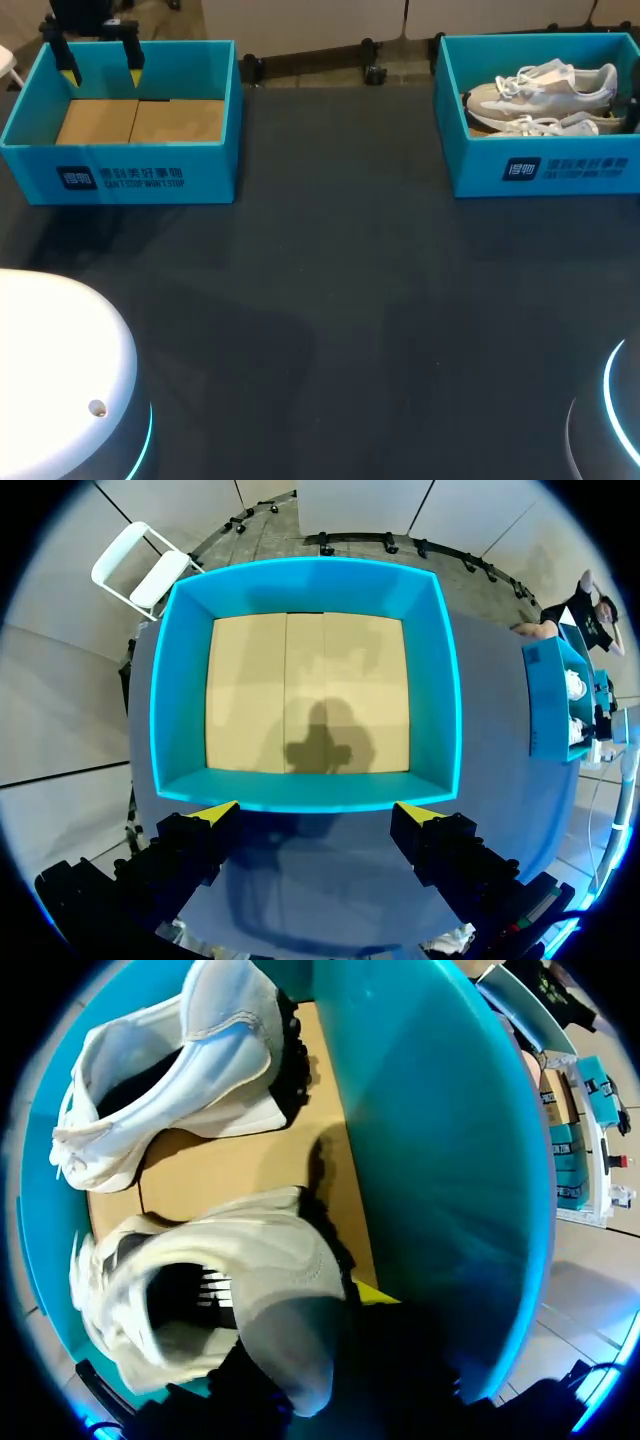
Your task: Take the shoe out of the shoebox, open the shoe tongue, remove and reinsert the insole, then place the shoe into the shoebox
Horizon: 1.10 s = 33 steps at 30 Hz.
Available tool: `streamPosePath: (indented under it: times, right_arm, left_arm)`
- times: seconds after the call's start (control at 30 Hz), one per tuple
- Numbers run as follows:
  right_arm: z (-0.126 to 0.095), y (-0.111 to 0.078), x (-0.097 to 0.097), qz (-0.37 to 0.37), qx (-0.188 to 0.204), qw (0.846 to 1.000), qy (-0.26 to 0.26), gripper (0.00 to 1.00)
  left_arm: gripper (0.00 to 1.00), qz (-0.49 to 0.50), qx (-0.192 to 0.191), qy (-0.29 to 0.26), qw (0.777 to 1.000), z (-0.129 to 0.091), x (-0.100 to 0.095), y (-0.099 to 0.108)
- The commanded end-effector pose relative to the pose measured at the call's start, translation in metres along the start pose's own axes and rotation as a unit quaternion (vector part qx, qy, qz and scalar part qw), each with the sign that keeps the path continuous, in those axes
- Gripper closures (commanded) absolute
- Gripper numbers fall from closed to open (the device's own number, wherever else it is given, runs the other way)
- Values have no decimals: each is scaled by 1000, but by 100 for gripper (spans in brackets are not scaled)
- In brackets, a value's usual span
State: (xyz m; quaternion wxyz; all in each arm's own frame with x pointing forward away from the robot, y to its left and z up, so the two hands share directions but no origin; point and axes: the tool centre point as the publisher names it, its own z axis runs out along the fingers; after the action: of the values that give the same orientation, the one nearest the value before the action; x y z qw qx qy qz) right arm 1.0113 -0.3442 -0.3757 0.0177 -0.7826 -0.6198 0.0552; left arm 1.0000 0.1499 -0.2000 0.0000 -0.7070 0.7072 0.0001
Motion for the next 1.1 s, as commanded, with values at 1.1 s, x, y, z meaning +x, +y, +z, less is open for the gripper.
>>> streamPosePath:
  times: [1.1]
  right_arm:
    - [-89, 9, -2, 58, -37, 997, -39, 100]
  left_arm:
    - [0, 0, 0, 0, 1000, 0, 0, 0]
